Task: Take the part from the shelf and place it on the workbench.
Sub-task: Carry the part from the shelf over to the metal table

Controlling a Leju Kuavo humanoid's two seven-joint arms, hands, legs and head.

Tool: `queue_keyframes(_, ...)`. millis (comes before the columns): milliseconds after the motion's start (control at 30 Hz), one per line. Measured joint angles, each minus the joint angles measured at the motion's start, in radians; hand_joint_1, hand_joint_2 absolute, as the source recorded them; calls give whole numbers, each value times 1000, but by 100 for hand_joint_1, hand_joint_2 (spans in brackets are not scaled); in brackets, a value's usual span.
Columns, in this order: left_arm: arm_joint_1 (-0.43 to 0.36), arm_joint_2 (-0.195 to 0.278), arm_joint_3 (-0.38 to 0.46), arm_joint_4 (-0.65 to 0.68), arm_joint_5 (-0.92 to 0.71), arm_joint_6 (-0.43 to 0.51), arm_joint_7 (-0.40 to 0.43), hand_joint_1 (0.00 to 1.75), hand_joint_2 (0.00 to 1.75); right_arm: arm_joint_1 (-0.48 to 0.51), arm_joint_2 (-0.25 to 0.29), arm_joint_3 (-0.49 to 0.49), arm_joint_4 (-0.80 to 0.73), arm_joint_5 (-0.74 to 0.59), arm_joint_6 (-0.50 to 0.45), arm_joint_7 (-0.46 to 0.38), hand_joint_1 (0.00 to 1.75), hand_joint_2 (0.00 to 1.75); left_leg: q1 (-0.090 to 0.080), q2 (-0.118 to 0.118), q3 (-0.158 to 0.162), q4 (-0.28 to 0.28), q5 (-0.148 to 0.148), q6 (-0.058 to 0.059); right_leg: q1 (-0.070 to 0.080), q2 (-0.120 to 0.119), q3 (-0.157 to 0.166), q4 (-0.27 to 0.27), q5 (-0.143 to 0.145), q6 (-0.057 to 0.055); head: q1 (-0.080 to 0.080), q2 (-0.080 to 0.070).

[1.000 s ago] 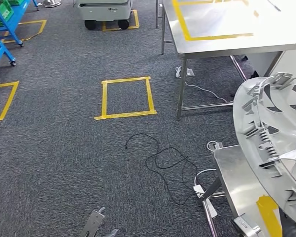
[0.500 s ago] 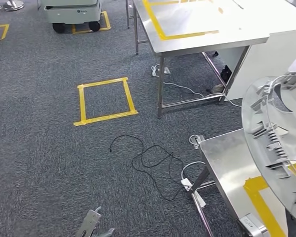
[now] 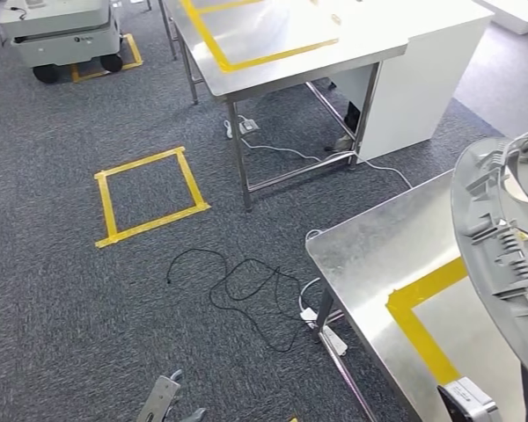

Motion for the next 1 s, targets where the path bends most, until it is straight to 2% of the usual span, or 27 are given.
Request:
queue_keyframes(33, 3, 0, 0, 0, 0, 0, 0, 0, 175, 0, 0, -1, 0, 0, 0, 4, 175, 175, 1, -8, -33, 68, -25, 0, 1, 11, -1, 0, 0, -1, 0, 0)
queue_keyframes(67, 6, 1, 1, 0, 0, 0, 0, 0, 175, 1, 0, -3, 0, 0, 0, 7, 175, 175, 1, -11, -57, 111, -32, 1, 2, 24, 0, 0, 0, -2, -1, 0)
queue_keyframes(100, 7, 1, 1, 0, 1, 0, 0, 0, 175, 1, 0, -4, 0, 0, 0, 9, 175, 175, 1, -13, -63, 116, -18, 4, 3, 37, 0, 0, 1, -2, -1, 0)
queue_keyframes(133, 8, 2, 2, 0, 1, 0, 0, 0, 175, 1, 0, -6, 0, 0, 0, 10, 175, 175, 0, -17, -50, 80, 15, 8, 4, 49, 2, 0, 1, -2, -1, 0)
queue_keyframes(167, 8, 2, 4, 0, 1, 0, 0, 0, 175, 1, 0, -7, 0, 1, 0, 10, 175, 175, 0, -28, -22, 15, 58, 14, 5, 61, 4, 1, 1, -2, -1, 0)
queue_keyframes(200, 7, 2, 6, 0, 1, 0, 0, 0, 175, 1, 0, -8, 0, 1, 0, 11, 175, 175, 0, -46, 10, -55, 92, 20, 6, 73, 5, 1, 0, -1, -1, 0)
queue_keyframes(233, 7, 3, 8, 0, 1, 0, 0, 0, 175, 1, 0, -9, 0, 1, 0, 11, 175, 175, 0, -63, 36, -114, 114, 24, 6, 83, 4, 2, 0, 1, -1, 0)
queue_keyframes(267, 7, 4, 9, 0, 1, 0, -1, 0, 175, 1, 0, -11, 0, 1, 0, 11, 175, 175, 0, -76, 51, -151, 122, 27, 6, 93, 0, 4, 1, 5, 0, 0)
queue_keyframes(300, 6, 4, 10, 0, 1, 0, -1, 0, 175, 1, 0, -12, 0, 2, 0, 12, 175, 175, 0, -80, 57, -165, 120, 28, 6, 101, -4, 4, 3, 10, 0, 0)
queue_keyframes(333, 5, 4, 11, 0, 1, 0, -1, 0, 175, 3, 0, -12, 0, 2, 0, 12, 175, 175, 0, -74, 58, -171, 119, 29, 4, 110, -10, 3, 5, 16, -1, 0)
queue_keyframes(367, 4, 4, 11, 0, 1, 0, -1, 0, 175, 4, 0, -13, 0, 2, 0, 13, 175, 175, 2, -65, 58, -176, 122, 32, 3, 109, -15, 5, 4, 22, -1, 0)
queue_keyframes(433, 2, 1, 12, 0, 1, 0, -2, 0, 175, 5, 0, -14, -2, 0, 0, 18, 175, 175, 4, -45, 61, -188, 129, 40, 4, 72, -38, 43, -21, 29, 5, 0)
queue_keyframes(500, 4, 0, 13, 0, 1, 0, -4, 0, 175, 3, 0, -15, -2, -4, 0, 22, 175, 175, 4, -23, 61, -191, 131, 45, 4, 23, -91, 157, -83, 36, 11, 0)
queue_keyframes(533, 7, 0, 14, 0, 1, 0, -4, 0, 175, 3, 0, -16, -2, -7, 0, 24, 175, 175, 3, -11, 61, -191, 130, 46, 3, 14, -123, 223, -112, 40, 13, 0)
queue_keyframes(567, 9, 0, 15, 0, 2, 0, -4, 0, 175, 3, 0, -19, -2, -11, 0, 26, 175, 175, 2, 1, 61, -191, 129, 46, 2, 10, -145, 270, -126, 44, 13, 0)
queue_keyframes(600, 9, 1, 15, 0, 2, 0, -4, 0, 175, 5, 0, -22, -1, -16, 0, 28, 175, 175, 2, 13, 61, -190, 128, 45, 1, 7, -151, 283, -121, 46, 13, 0)
queue_keyframes(633, 9, 0, 16, 0, 3, 0, -5, 0, 175, 6, 0, -27, 0, -22, 0, 31, 175, 175, 2, 23, 63, -190, 127, 44, 1, 3, -136, 253, -97, 48, 13, 0)
queue_keyframes(667, 9, 0, 16, 0, 3, 0, -6, 0, 175, 8, 0, -32, 0, -28, 0, 33, 175, 175, 2, 32, 65, -189, 124, 41, 0, -7, -102, 190, -62, 49, 13, 0)
queue_keyframes(700, 9, 0, 16, 0, 4, 0, -6, 0, 175, 9, 0, -36, 1, -33, 0, 34, 175, 175, 1, 41, 68, -189, 122, 37, 2, -26, -61, 116, -36, 49, 13, 0)
queue_keyframes(733, 9, 0, 17, 0, 4, 0, -7, 0, 175, 10, 0, -39, 2, -38, 0, 35, 175, 175, -2, 49, 70, -187, 119, 33, 4, -41, -26, 53, -16, 45, 13, 0)
queue_keyframes(767, 9, 1, 17, 0, 5, 0, -8, 0, 175, 12, 0, -43, 3, -43, 0, 36, 175, 175, -4, 55, 72, -185, 116, 28, 6, -50, -5, 15, -8, 40, 12, 0)
queue_keyframes(800, 8, 1, 17, 0, 6, 0, -8, 0, 175, 13, 0, -47, 5, -48, 0, 37, 175, 175, -7, 61, 73, -184, 115, 24, 8, -52, 3, 1, -9, 33, 11, 0)
queue_keyframes(867, 7, 1, 18, 0, 8, 0, -10, 0, 175, 18, 0, -57, 9, -59, 0, 38, 175, 175, -7, 70, 74, -181, 113, 17, 7, -33, 0, 2, -5, 21, 10, 0)
queue_keyframes(933, 5, 1, 18, 0, 9, 0, -10, 0, 175, 19, 0, -66, 12, -70, 0, 37, 175, 175, -3, 43, 63, -150, 85, 6, 4, -17, -2, 1, -1, 9, 9, 0)
queue_keyframes(1000, 6, 2, 18, 0, 10, 0, -11, 0, 175, 19, 0, -74, 15, -80, 0, 35, 175, 175, 0, 3, 18, -44, 21, -1, 3, 0, -4, 0, 3, 0, 6, 0)
